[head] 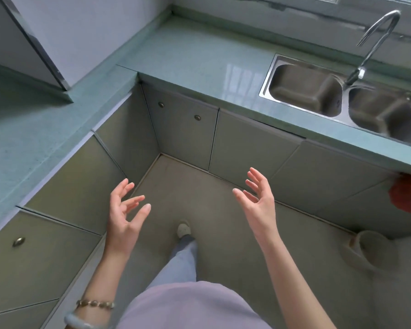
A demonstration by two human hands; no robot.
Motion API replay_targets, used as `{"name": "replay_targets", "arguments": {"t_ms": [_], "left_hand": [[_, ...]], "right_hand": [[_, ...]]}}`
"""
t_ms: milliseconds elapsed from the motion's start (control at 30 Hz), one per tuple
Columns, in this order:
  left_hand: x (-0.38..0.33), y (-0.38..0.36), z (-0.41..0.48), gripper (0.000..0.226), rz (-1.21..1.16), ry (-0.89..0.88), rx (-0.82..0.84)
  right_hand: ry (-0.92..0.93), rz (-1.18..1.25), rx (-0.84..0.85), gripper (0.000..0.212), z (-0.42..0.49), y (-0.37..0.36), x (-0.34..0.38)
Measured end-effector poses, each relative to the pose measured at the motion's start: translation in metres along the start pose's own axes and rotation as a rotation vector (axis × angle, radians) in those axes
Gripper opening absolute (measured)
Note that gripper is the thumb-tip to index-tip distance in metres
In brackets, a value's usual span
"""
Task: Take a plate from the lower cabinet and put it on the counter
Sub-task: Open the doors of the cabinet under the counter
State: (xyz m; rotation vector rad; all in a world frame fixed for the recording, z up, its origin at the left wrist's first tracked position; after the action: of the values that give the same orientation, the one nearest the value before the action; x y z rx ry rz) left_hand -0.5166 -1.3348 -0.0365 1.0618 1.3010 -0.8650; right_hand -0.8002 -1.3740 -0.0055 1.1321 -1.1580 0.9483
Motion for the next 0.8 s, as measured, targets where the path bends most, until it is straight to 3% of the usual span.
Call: {"name": "replay_targets", "arguments": {"t_ms": [333,800], "left_hand": [[0.002,-0.012,0.113,0.065,0.006,0.021,-0.153],[-0.012,0.01,0.221,0.067,-0.004,0.069,-0.418]], "right_hand": [[0.013,-0.027,0.104,0.057,0.127,-0.051,0.002],[0.068,-0.057,0.429,0.055,0.267,-0.175,0.027]]}}
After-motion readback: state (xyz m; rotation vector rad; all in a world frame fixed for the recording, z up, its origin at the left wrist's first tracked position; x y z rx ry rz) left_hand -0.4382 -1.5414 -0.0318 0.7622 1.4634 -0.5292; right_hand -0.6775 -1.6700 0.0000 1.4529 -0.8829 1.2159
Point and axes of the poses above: each hand's wrist, its own z-axis towards the middle knuckle, its own y-axis out of the back of the hand, x = y × z, the point moved 2 cm from there along z, towards the middle knuckle, and after that the axes turned 6 degrees about y, right-handed, at the moved point
